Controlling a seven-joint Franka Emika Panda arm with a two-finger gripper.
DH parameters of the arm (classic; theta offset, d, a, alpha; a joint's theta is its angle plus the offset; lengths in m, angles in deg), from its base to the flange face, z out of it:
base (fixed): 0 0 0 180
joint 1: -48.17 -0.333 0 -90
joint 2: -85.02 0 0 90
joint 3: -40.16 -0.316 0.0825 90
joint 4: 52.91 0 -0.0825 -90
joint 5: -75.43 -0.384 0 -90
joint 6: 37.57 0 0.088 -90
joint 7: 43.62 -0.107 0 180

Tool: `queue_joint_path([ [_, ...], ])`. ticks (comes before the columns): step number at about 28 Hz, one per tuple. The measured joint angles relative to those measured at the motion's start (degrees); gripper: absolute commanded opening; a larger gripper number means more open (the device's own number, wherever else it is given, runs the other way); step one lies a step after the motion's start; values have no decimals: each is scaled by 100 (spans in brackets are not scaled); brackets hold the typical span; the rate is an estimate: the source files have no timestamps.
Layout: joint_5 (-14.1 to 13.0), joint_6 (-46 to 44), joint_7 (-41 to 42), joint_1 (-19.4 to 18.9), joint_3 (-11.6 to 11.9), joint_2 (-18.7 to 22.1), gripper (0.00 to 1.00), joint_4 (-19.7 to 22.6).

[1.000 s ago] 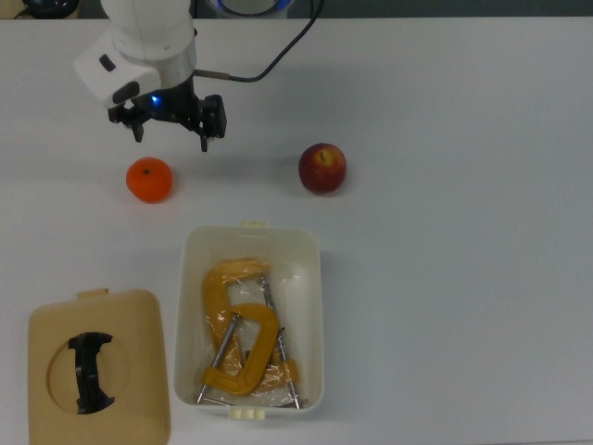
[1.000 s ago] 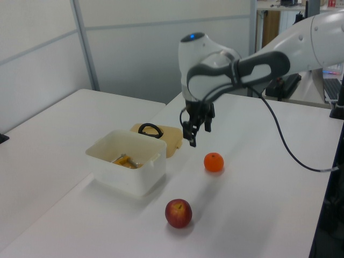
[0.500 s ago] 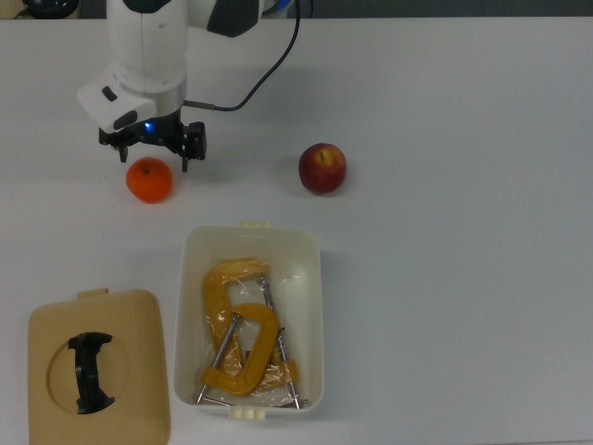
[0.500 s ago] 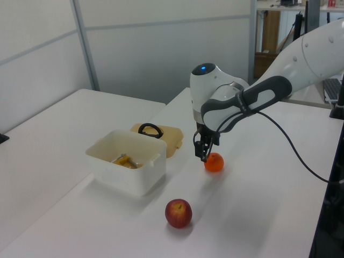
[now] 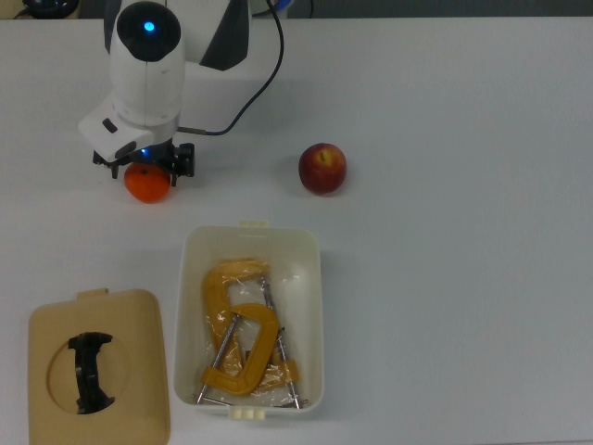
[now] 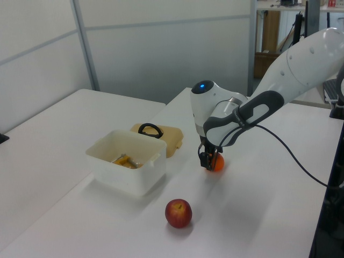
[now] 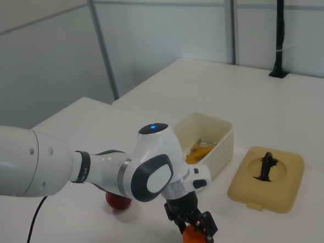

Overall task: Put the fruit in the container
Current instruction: 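Close the gripper on the orange tangerine and lift it, then carry the tangerine over the white container and release it inside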

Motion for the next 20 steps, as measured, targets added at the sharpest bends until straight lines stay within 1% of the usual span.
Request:
queue_joint_path([
  [1, 29, 0, 0, -1, 0, -1, 87, 4],
  [2, 50, 0, 0, -1, 0, 0, 60, 6],
  [3, 67, 0, 0, -2, -1, 0, 46, 6],
  [5, 71, 1, 0, -2, -1, 1, 19, 5],
  [6, 71, 3, 0, -2, -1, 5, 8, 3],
  [7, 71, 4, -1, -1, -1, 11, 0, -1],
  [10, 55, 20, -31, 1, 0, 63, 0, -25],
  [12, -26, 43, -67, 2, 0, 143, 0, -53],
  [14, -246, 47, -76, 0, 0, 285, 0, -136],
  [17, -709, 36, -76, -4, -2, 474, 0, -333],
  [19, -1084, -82, -76, -10, -13, 588, 0, -607],
  [20, -1213, -143, -90, -12, -22, 620, 0, -731],
])
